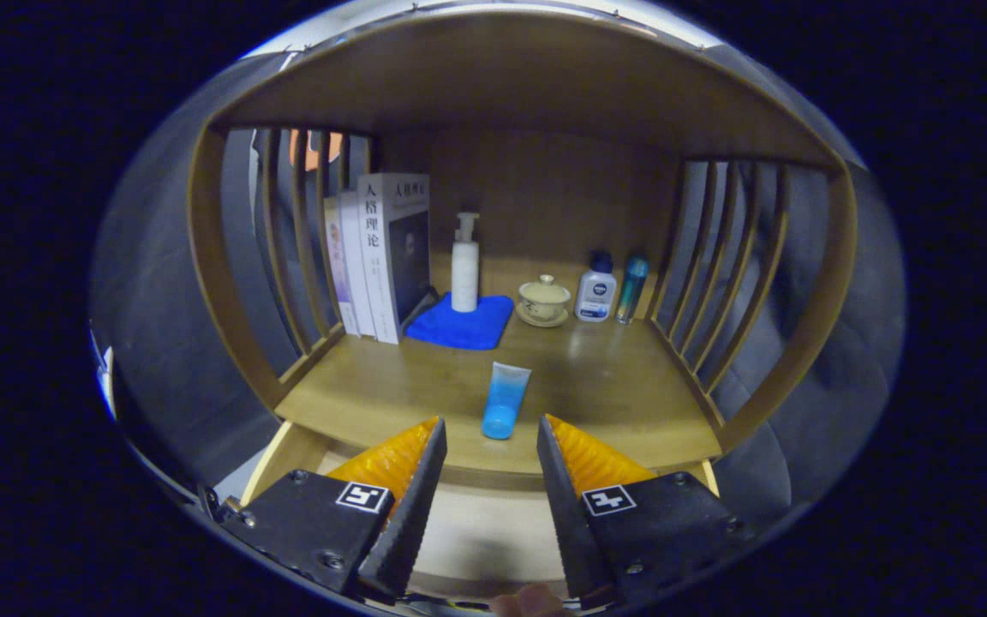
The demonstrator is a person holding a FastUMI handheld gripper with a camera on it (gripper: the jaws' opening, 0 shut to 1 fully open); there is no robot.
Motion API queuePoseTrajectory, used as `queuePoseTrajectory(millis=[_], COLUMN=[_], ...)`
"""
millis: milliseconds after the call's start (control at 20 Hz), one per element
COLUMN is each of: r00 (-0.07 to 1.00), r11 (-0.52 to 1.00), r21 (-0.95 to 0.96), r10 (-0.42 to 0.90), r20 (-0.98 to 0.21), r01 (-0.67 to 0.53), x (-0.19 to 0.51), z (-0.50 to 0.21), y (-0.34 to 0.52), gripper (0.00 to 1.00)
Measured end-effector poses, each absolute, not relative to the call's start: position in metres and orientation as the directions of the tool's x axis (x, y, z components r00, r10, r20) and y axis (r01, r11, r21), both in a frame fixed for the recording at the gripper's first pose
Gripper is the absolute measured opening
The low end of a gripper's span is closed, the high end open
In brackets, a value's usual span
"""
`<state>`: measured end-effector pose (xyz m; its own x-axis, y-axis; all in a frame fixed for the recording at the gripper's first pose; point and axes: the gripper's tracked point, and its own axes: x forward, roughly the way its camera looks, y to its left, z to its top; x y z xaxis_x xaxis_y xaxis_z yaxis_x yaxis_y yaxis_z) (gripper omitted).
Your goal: Pull open the drawer, take out the items inside it, and place them on the countertop above the cabinet.
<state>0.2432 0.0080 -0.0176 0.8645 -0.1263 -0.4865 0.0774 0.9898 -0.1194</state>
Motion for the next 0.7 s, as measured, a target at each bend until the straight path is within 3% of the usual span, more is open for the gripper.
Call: queuePoseTrajectory(millis=[100, 350, 700], r00=[0.897, 0.941, 0.978], r11=[0.992, 0.997, 1.0], r21=[-0.1, -0.07, -0.02], r10=[-0.11, -0.064, -0.027], r20=[-0.428, -0.332, -0.205], r01=[0.074, 0.043, 0.024], x=[0.22, 0.166, 0.11], z=[-0.011, 0.004, 0.01], y=[0.012, 0.023, 0.027], gripper=[0.68, 1.0, 1.0])
